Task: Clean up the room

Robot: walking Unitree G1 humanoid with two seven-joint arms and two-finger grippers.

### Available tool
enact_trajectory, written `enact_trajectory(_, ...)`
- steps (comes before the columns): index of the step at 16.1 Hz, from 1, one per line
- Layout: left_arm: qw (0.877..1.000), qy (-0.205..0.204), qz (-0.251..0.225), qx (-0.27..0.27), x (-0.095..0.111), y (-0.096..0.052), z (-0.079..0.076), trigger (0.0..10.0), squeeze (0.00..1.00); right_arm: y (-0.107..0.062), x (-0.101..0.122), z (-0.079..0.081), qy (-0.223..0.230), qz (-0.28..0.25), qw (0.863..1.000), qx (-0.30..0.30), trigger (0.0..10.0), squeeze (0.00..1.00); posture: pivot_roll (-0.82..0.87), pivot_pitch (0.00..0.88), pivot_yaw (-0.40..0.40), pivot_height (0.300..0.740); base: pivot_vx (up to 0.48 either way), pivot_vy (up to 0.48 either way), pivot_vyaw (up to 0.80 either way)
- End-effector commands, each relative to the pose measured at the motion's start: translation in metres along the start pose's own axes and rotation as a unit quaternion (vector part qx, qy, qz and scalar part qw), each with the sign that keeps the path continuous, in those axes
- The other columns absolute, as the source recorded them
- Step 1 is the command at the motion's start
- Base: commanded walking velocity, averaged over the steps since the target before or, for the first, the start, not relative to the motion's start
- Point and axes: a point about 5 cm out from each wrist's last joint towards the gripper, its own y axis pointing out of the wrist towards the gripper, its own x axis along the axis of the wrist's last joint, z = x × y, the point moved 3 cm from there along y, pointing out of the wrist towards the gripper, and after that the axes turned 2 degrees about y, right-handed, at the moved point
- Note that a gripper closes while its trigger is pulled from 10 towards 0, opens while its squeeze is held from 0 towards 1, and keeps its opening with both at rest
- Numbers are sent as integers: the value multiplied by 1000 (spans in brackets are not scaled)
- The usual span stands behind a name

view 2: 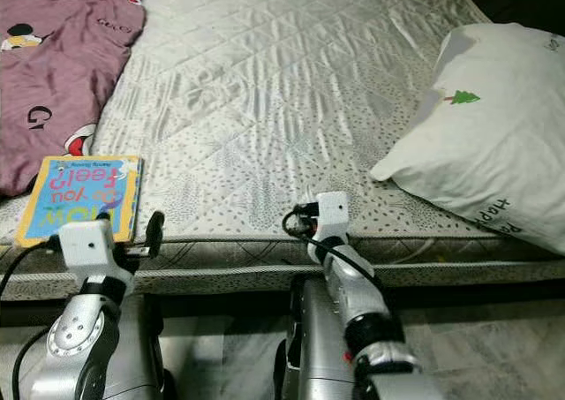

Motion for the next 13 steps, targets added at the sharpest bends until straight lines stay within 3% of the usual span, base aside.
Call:
enact_trajectory(1, 1000, 3, 9, 3, -6, -1, 2, 10000, 0, -2, 6, 1, 22, -20, 1000, -3, 0, 0, 73, 145, -75, 494, 0, 0, 0)
enact_trajectory(4, 1000, 4, 7, -2, -6, 3, 0, 10000, 0, -3, 33, 18, 33, -79, 996, 6, 0, 0, 71, 132, -69, 494, 0, 0, 0)
enact_trajectory(5, 1000, 4, 7, -3, -6, 3, -1, 10000, 0, -4, 39, 21, 37, -88, 995, 14, 1882, 0, 68, 128, -65, 494, 0, 0, 0)
enact_trajectory(6, 1000, 4, 7, -3, -6, 4, 0, 10000, 0, -5, 43, 25, 40, -94, 994, 26, 10000, 0, 63, 127, -64, 494, 0, 0, 0)
enact_trajectory(9, 1000, 1, 3, -9, -6, 8, -4, 10000, 0, -13, 64, 31, 45, -132, 990, 36, 10000, 0, 52, 121, -62, 509, 0, 0, 0)
enact_trajectory(13, 1000, -2, 5, -10, -9, 6, -6, 10000, 0, -14, 68, 32, 50, -132, 989, 34, 10000, 0, 52, 124, -65, 564, 0, 0, 0)
